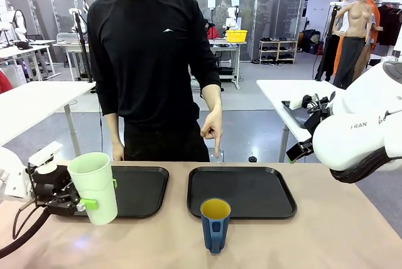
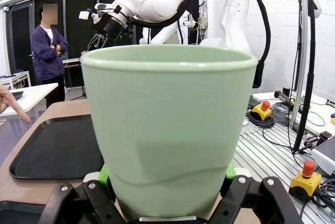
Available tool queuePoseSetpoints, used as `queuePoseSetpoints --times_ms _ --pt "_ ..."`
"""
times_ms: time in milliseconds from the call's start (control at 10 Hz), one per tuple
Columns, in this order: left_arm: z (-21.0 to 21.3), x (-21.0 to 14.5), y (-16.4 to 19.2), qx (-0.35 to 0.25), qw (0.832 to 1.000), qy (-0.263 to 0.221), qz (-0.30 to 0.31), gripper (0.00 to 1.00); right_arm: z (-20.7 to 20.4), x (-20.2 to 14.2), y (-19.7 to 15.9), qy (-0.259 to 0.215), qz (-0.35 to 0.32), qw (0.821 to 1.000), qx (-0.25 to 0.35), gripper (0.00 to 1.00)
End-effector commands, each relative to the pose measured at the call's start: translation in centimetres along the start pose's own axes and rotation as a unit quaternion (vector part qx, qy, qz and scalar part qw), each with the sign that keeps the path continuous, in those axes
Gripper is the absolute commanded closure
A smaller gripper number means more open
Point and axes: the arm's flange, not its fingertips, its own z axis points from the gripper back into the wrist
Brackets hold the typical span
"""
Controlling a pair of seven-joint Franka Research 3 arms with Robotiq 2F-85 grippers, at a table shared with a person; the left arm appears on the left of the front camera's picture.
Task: Sort and store the cups by type.
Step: Place the picked Reusable plastic cup into the Flat Tray indicated by the person.
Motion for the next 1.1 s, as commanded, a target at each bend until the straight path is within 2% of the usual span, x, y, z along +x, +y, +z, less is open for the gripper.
queuePoseSetpoints --times_ms 0,400,600,1000 --pt "-0.8 -0.3 1.7 0.007 1.0 0.012 -0.004 0.16 0.0 -0.1 -0.1 -0.001 -0.002 1.0 0.001 0.0" --pt "-6.2 0.9 8.1 -0.003 0.999 0.017 -0.029 0.16 0.0 -0.1 -0.1 -0.001 -0.002 1.0 0.001 0.0" --pt "-10.2 1.8 11.0 -0.022 0.999 0.011 -0.027 0.16 0.0 -0.1 -0.1 -0.001 -0.002 1.0 0.001 0.0" --pt "-18.5 1.1 16.3 -0.038 0.999 0.001 -0.021 0.16 0.0 -0.1 -0.1 -0.001 -0.002 1.0 0.001 0.0"
